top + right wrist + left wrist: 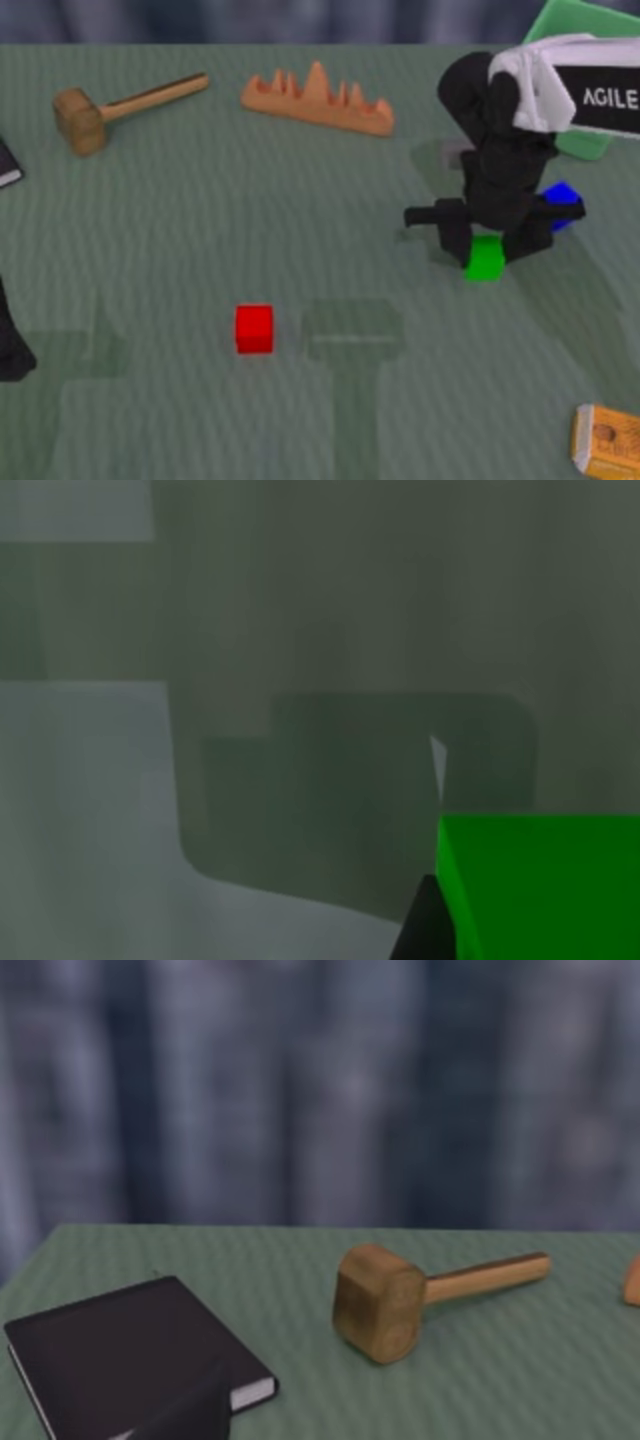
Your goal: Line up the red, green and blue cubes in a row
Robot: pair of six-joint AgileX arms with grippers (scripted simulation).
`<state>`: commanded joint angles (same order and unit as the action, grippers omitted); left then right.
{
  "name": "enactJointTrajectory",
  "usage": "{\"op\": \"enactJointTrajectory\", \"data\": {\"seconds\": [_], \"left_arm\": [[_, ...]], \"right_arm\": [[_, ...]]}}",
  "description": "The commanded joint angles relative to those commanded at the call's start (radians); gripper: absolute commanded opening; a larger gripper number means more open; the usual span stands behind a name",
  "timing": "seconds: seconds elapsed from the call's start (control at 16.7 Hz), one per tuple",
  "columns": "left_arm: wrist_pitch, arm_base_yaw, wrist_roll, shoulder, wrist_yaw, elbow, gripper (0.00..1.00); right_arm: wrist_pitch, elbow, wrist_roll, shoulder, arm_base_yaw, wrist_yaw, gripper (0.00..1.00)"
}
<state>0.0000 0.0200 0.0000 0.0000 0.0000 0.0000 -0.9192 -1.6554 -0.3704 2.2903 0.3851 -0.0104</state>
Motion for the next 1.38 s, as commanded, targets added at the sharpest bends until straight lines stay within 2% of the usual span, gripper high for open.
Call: {"op": "enactJointTrajectory", "data": {"seconds": [0.18, 0.48, 0.9, 1.08, 1.38], "left_arm": [[0.0, 0.0, 0.0, 0.0, 0.0, 0.0, 1.0], [0.0, 0.0, 0.0, 0.0, 0.0, 0.0, 1.0], [0.0, 0.0, 0.0, 0.0, 0.0, 0.0, 1.0], [0.0, 0.0, 0.0, 0.0, 0.0, 0.0, 1.0], [0.0, 0.0, 0.0, 0.0, 0.0, 0.0, 1.0]], "right_arm": [[-0.041, -0.033, -0.001, -0.012, 0.002, 0.0, 0.0], [-0.217, -0.141, 0.001, -0.069, 0.008, 0.001, 0.0], [-0.236, -0.159, -0.016, -0.074, 0.019, 0.001, 0.0], [-0.258, -0.186, -0.112, -0.068, 0.108, 0.0, 0.0], [-0.307, -0.233, -0.343, -0.062, 0.32, -0.001, 0.0]]}}
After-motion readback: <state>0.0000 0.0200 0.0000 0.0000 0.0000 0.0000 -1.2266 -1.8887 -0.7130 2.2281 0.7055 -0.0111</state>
